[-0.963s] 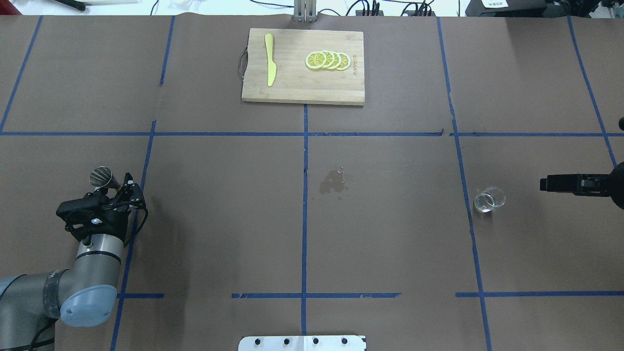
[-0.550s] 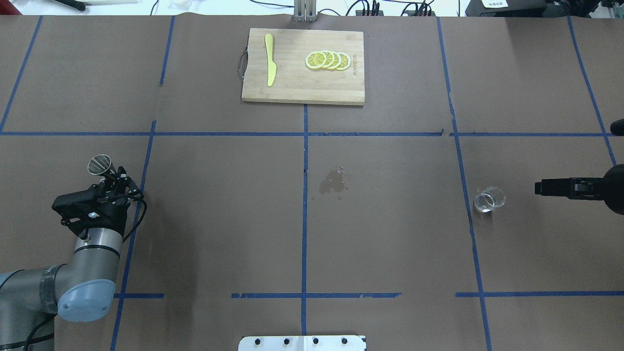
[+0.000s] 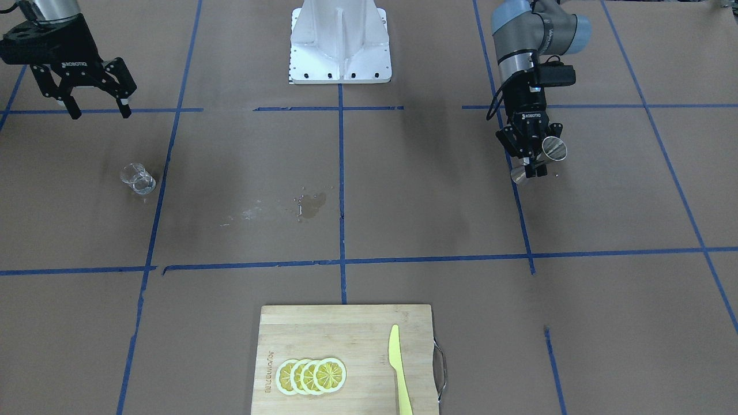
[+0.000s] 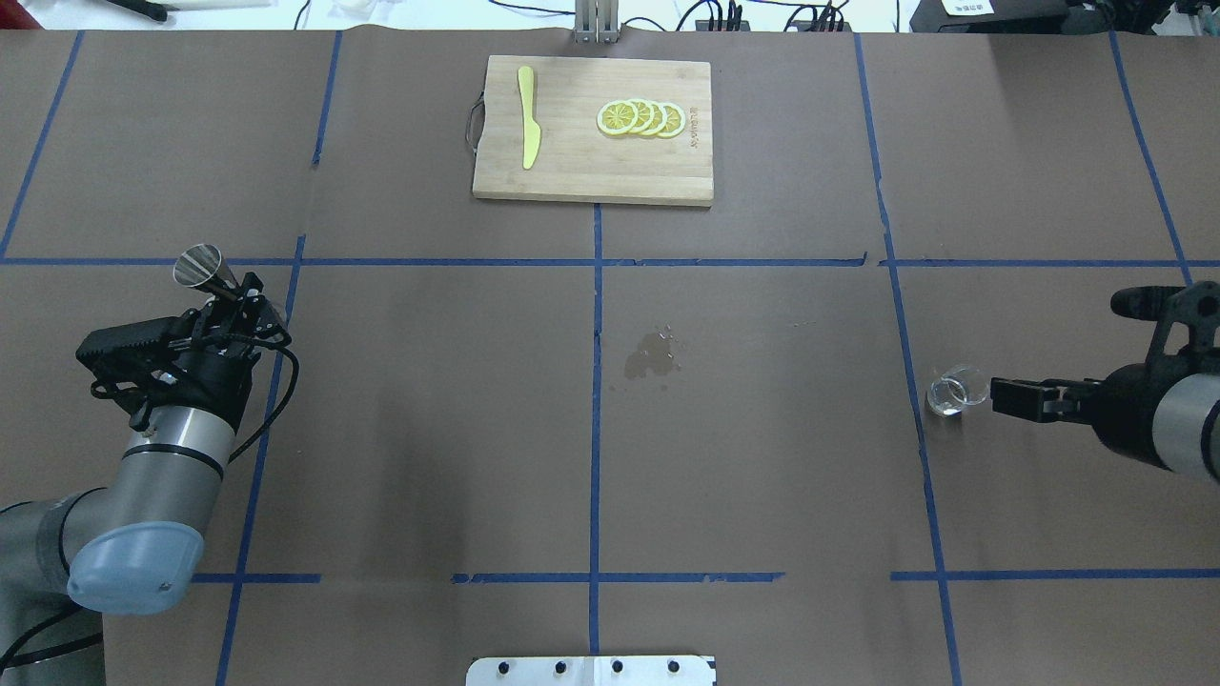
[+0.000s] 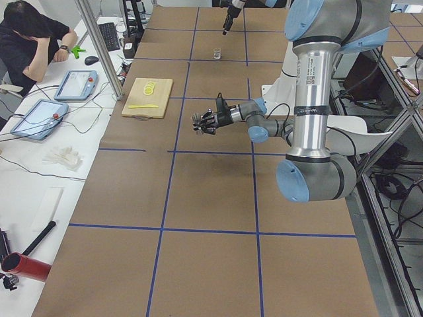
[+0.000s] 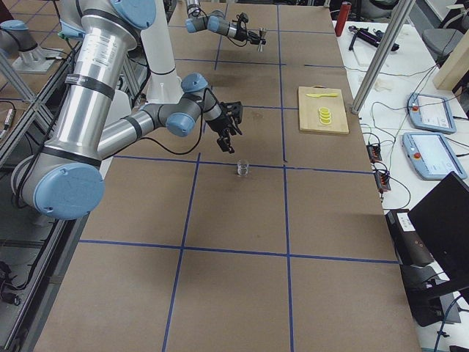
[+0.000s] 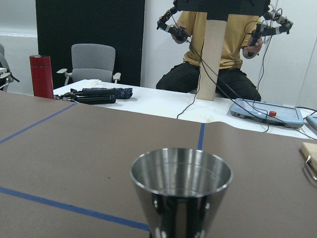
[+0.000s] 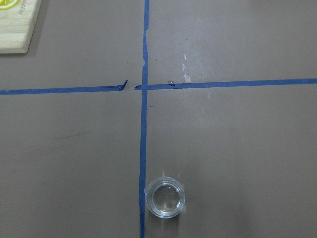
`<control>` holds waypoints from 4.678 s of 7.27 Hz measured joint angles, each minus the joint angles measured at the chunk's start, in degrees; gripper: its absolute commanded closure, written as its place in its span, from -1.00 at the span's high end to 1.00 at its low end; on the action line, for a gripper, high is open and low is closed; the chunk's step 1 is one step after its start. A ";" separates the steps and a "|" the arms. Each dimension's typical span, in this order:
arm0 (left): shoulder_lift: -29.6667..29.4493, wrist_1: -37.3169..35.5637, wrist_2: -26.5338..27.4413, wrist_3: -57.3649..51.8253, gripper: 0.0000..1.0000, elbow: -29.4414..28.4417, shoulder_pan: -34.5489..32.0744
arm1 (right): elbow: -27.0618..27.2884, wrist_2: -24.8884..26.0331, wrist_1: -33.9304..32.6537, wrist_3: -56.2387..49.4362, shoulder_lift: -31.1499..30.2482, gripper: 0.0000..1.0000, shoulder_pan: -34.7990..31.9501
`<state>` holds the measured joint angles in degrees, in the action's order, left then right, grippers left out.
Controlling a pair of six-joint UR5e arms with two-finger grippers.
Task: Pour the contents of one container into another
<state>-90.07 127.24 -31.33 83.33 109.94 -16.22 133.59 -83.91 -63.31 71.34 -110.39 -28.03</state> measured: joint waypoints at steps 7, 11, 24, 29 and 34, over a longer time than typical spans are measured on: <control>-4.87 13.60 -6.44 -22.90 -1.00 -1.86 -2.65 | -18.99 32.09 24.77 -1.29 -0.63 1.00 16.28; -6.04 13.65 -6.46 -22.72 -1.00 -3.56 -2.68 | -24.40 40.20 25.66 -1.66 3.95 1.00 19.59; -6.34 13.82 -6.46 -22.42 -1.00 -6.84 -2.77 | -38.11 44.19 36.07 -9.46 11.57 0.88 17.10; -6.37 13.82 -6.46 -22.51 -1.00 -6.76 -2.77 | -39.05 43.93 36.09 -9.32 12.16 0.72 16.68; -6.81 13.82 -6.46 -22.55 -1.00 -6.69 -2.77 | -39.26 43.73 36.16 -9.27 11.71 -1.00 16.47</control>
<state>-96.88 141.07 -37.79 60.78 103.25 -18.98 94.33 -40.18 -27.16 62.07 -98.68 -11.56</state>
